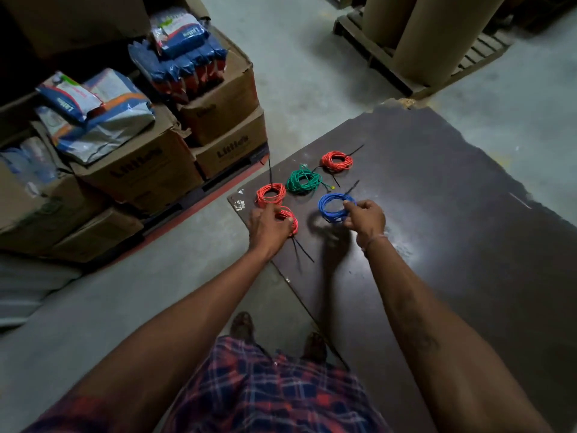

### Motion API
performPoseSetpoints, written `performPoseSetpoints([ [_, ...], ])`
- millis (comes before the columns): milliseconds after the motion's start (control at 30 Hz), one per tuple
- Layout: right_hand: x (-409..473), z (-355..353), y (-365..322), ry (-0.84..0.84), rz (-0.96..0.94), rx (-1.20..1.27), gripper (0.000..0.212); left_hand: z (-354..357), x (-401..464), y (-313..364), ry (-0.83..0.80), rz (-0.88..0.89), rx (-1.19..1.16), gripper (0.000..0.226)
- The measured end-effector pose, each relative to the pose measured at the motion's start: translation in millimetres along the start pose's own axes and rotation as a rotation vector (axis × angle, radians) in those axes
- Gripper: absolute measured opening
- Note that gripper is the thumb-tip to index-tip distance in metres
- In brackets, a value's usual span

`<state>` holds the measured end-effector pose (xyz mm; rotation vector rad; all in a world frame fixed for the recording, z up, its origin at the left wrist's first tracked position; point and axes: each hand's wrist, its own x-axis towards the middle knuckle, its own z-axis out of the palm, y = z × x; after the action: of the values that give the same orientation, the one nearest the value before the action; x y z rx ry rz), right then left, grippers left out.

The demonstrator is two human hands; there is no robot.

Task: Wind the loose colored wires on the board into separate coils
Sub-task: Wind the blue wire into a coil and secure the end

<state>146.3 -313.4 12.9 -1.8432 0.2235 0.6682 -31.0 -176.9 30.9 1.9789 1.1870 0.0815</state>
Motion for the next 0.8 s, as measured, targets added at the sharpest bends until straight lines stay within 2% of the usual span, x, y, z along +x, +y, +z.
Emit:
performPoseSetpoints([
  [100,24,10,17,-0.009,-0.01,-0.298,0.024,14,-2,-10,-0.003,0.031,0.086,0.034],
  [167,14,9,17,0.054,-0.188,-0.523,0.047,19,-4,-13,0.0,0.081,0.106,0.037],
  [233,-1,3,16,0.061,-0.429,-0.708,0.06,21,-5,-14,-0.017,0.163,0.126,0.043],
  [333,-5,-5,32,-0.085,-0.704,-1.072,0.064,22,-10,-13,-0.056,0.303,0.305,0.047],
  [400,-1,-10,48,-0.23,-0.729,-1.221,0.073,26,-11,-22,-0.091,0.389,0.489,0.061],
  [467,4,-15,61,-0.322,-0.733,-1.288,0.082,31,-9,-34,-0.102,0.505,0.695,0.08],
  [567,12,-20,73,-0.345,-0.788,-1.334,0.081,40,4,-33,-0.105,0.507,0.741,0.094],
  [800,35,-13,54,-0.325,-0.779,-1.361,0.076,67,43,-5,-0.05,0.605,0.766,0.091],
])
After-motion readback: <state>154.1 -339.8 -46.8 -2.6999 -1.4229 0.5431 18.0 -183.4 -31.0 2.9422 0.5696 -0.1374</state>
